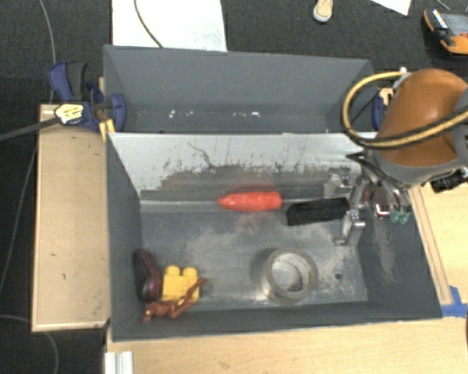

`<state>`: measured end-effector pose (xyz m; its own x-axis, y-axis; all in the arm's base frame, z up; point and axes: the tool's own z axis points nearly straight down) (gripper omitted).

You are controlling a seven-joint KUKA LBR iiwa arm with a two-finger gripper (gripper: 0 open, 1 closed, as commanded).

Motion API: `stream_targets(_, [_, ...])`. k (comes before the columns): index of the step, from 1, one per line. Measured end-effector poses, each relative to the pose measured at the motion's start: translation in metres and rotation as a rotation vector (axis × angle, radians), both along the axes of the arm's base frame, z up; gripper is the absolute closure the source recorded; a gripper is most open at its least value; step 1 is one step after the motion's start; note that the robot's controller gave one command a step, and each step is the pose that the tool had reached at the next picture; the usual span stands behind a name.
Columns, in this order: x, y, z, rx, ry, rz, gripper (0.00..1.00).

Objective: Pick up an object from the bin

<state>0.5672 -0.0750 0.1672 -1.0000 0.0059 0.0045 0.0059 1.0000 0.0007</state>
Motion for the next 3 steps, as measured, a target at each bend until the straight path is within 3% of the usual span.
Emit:
stream_targets(1, [0.002, 0.000, 0.005, -0.001, -0.008, 0.003, 0.00])
stream_targets(2, [0.024, -0.029, -0.098, 0.000, -0.004, -0.132, 0.00])
stream_targets(3, [0.024, -0.031, -0.032, 0.001, -0.023, -0.382, 0.00])
